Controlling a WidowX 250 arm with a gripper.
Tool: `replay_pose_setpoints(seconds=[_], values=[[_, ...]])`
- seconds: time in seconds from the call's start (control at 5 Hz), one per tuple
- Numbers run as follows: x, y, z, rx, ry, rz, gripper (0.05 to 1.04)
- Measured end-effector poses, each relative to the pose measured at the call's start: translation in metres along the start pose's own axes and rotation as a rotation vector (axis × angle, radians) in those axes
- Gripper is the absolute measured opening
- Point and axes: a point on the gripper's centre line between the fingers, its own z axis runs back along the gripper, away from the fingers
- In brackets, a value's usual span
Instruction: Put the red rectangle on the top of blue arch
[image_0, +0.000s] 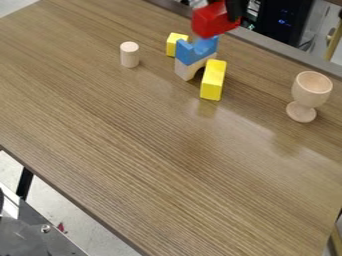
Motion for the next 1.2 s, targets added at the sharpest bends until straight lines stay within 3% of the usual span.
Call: replay_pose_setpoints(seconds=[1.2], values=[[-0.010, 0.027, -0.016, 0.013, 0.025, 0.072, 0.568]])
